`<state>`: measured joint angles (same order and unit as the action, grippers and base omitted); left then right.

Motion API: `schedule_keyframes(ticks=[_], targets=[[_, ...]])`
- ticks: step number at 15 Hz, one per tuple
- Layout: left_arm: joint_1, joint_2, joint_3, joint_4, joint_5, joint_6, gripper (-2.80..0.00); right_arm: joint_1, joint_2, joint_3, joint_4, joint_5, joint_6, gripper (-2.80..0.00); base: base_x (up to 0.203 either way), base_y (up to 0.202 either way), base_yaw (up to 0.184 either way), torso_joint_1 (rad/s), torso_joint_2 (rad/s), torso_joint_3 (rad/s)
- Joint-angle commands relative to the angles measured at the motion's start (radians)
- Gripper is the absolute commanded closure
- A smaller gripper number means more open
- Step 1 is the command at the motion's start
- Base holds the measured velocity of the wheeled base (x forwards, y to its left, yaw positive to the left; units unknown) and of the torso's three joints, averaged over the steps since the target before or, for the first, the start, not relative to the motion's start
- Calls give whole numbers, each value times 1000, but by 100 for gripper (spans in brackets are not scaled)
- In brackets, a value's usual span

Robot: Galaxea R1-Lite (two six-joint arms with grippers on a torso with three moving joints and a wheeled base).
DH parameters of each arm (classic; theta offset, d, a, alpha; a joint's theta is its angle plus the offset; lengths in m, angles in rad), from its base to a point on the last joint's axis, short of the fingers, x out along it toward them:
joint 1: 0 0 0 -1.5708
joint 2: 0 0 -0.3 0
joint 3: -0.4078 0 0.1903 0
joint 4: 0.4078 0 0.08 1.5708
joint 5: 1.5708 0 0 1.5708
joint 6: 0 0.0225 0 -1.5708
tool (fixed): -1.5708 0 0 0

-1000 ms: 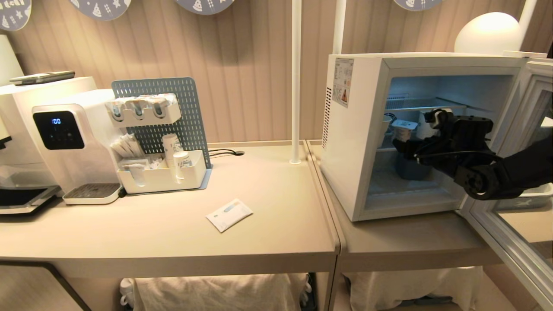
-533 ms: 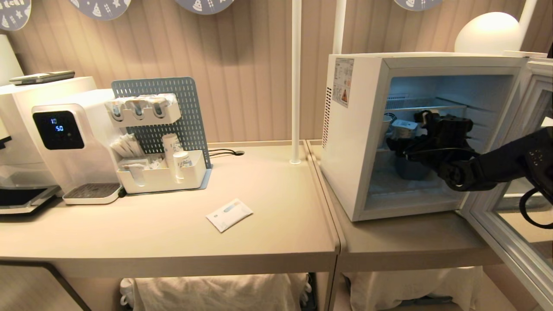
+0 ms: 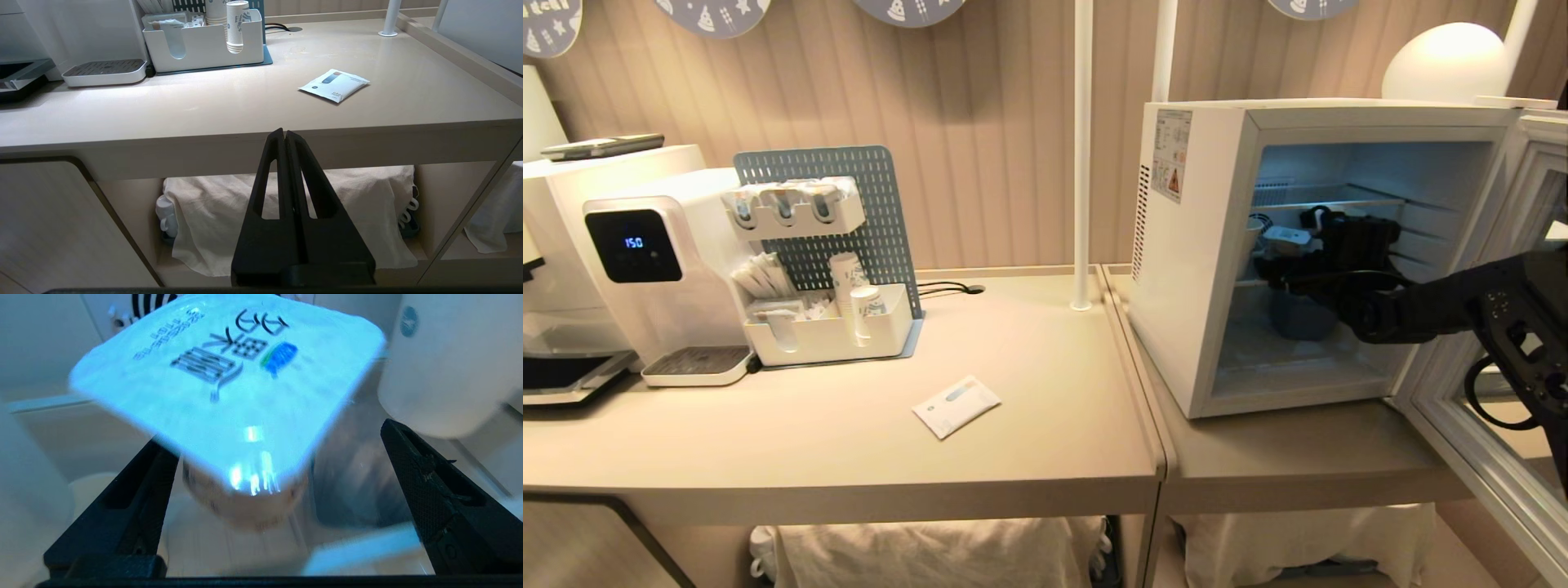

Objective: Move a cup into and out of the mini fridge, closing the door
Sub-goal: Take the yoghurt out of the freezer

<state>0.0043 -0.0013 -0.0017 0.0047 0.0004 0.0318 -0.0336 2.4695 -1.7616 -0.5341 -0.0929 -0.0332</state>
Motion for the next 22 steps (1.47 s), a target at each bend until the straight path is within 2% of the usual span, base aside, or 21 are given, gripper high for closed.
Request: schedule_keyframes(ticks=[1,5,22], targets=[[0,1,0,0,0,0,0,-3,40,-59,17,-1,-1,-280,0,0,0,0,0,0],[0,1,0,0,0,-1,0,-3,88,-170,94,1,-2,-280,0,0,0,0,0,0],[0,1,0,0,0,0,0,-3,83,-122,59,-1,-4,-280,0,0,0,0,0,0]])
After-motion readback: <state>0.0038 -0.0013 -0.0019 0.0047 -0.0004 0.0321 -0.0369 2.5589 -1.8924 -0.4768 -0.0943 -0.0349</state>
